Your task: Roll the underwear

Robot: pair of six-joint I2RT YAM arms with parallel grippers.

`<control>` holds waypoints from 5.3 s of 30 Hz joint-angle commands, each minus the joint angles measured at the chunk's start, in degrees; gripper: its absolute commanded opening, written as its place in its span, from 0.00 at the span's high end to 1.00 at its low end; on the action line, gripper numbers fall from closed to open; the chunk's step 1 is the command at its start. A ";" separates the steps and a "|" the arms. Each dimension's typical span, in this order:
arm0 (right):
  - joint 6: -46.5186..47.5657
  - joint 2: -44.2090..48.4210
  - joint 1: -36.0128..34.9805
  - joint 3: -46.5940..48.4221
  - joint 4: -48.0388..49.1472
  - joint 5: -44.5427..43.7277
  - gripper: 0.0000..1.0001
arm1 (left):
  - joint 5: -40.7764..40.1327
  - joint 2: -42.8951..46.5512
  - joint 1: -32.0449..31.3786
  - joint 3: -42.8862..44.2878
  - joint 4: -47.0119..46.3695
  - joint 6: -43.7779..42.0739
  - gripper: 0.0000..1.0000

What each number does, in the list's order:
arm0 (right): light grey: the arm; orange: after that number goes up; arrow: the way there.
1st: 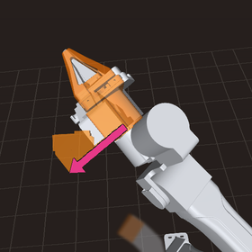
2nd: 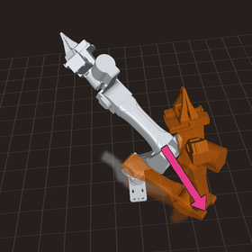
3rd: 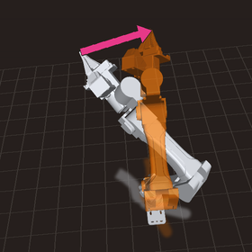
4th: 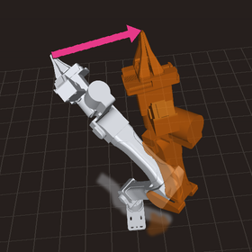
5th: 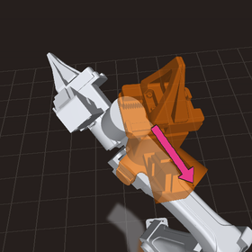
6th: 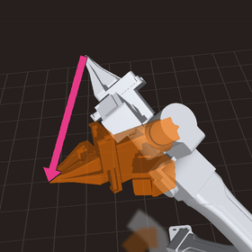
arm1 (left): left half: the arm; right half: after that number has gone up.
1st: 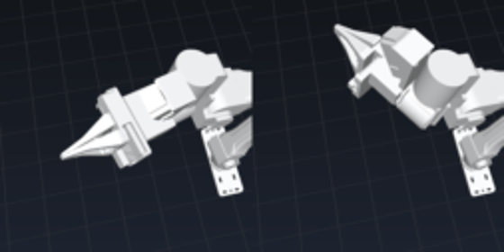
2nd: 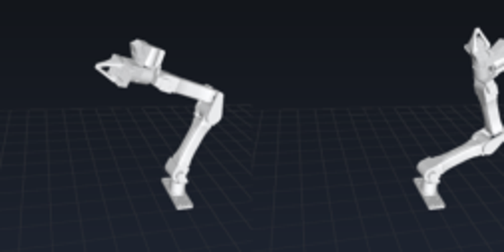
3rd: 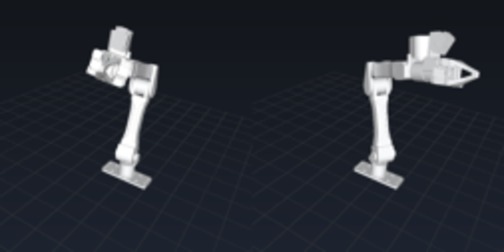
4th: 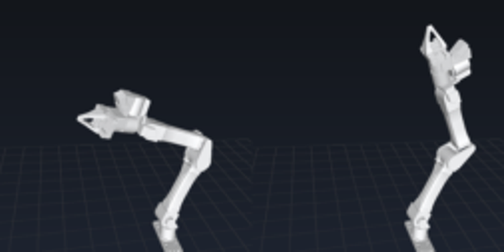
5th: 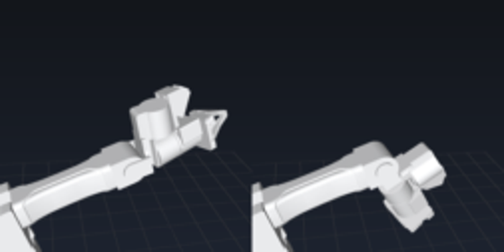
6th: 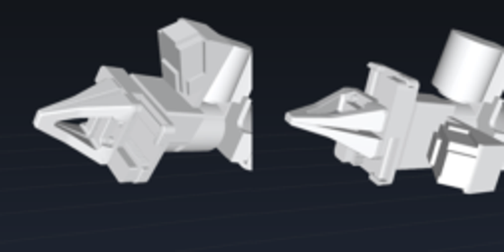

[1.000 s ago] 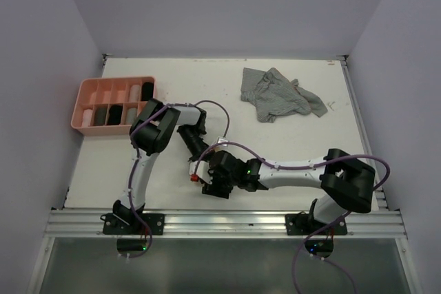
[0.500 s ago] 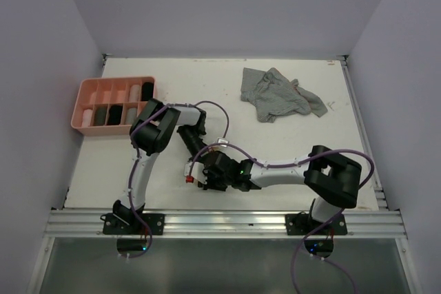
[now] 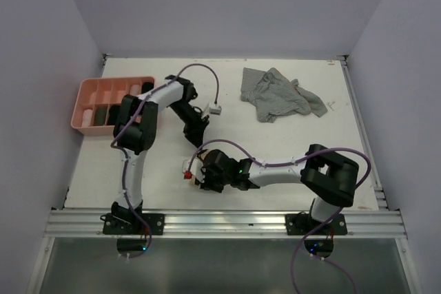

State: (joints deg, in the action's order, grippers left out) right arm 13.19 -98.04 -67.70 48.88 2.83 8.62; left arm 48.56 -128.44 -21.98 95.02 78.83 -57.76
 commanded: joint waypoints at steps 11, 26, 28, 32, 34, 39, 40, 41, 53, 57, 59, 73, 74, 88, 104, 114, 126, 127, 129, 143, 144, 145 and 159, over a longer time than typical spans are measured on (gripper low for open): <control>-17.67 -11.55 12.50 3.32 -2.65 24.15 1.00 | 1.11 36.74 19.69 -13.94 -30.28 3.10 0.54; -28.57 -25.62 19.62 6.93 6.22 41.39 0.94 | -6.11 78.96 3.26 -65.75 -43.49 -18.97 0.45; -28.92 -26.15 20.06 6.84 6.66 41.56 0.92 | -6.37 77.38 1.16 -66.72 -45.33 -18.88 0.44; -29.27 -27.29 20.50 6.75 6.84 41.48 0.89 | -6.19 74.22 -1.13 -66.63 -46.83 -19.50 0.44; -29.80 -27.82 20.59 7.01 7.27 41.48 0.88 | -6.45 72.64 -2.71 -66.81 -47.45 -19.85 0.45; -30.68 -28.26 20.59 7.36 8.42 41.39 0.87 | -8.29 70.17 -6.05 -68.12 -50.87 -17.74 0.49; -30.77 -28.26 20.51 7.45 8.42 41.39 0.87 | -9.08 69.82 -7.54 -68.39 -51.66 -16.61 0.50; -30.77 -28.26 20.59 7.63 8.33 41.39 0.85 | -9.70 69.12 -8.25 -69.18 -52.80 -15.90 0.51; -29.54 -26.50 20.77 9.30 5.61 40.42 0.69 | -19.02 60.50 -14.49 -70.33 -57.30 -11.50 0.93; -29.19 -23.17 22.26 10.79 3.07 39.72 0.57 | -18.76 58.66 -15.29 -68.75 -50.10 -12.99 1.00; -29.01 -21.24 24.27 12.19 2.01 39.19 0.43 | -18.94 57.43 -15.55 -68.13 -47.73 -12.29 1.00; -18.82 5.71 31.84 21.61 -19.08 19.69 0.33 | -15.43 40.41 -15.47 -52.87 -34.11 -1.93 1.00; -18.55 7.49 31.84 19.78 -19.61 18.11 0.34 | -14.55 38.55 -15.29 -51.27 -33.92 0.60 1.00; -13.72 31.77 15.95 2.55 -26.30 2.54 0.47 | -4.96 -0.75 -3.96 -18.92 -13.89 -5.87 1.00; 0.96 8.14 6.01 6.22 -11.28 -0.81 0.36 | -4.96 -8.14 -3.07 -14.16 -11.41 -7.72 0.93; 5.35 -2.50 4.07 9.74 -9.07 1.22 0.41 | -5.49 -8.58 -3.07 -13.99 -11.68 -7.46 0.89; 3.78 -4.79 3.98 9.56 -12.58 6.23 1.00 | -3.29 -2.70 -2.02 -10.31 -10.46 -6.76 0.73; 2.99 -4.62 3.98 9.30 -13.37 6.58 1.00 | -2.94 -2.08 -1.15 -8.82 -9.40 -6.84 0.72; 1.85 -4.53 3.98 8.34 -13.90 7.99 1.00 | -2.94 -0.50 0.96 -2.24 -5.55 -7.10 0.67; -9.32 -14.11 6.88 15.80 -21.73 18.54 1.00 | 4.00 26.37 19.60 -2.26 -27.64 4.67 0.57; -10.63 -15.50 8.10 16.76 -21.73 19.93 1.00 | 4.61 29.71 21.78 -6.13 -30.63 6.06 0.56; -11.42 -16.04 8.81 17.21 -21.47 22.29 1.00 | 5.75 35.74 22.76 -12.87 -33.01 6.25 0.56; -28.12 -34.84 21.38 28.28 -19.44 42.17 1.00 | 5.42 70.34 22.60 -51.68 -26.27 -22.64 0.49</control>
State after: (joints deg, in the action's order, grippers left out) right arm -12.19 -125.95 -47.68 77.01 -14.85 56.18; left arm 53.47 -61.12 2.90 47.94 48.93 -68.84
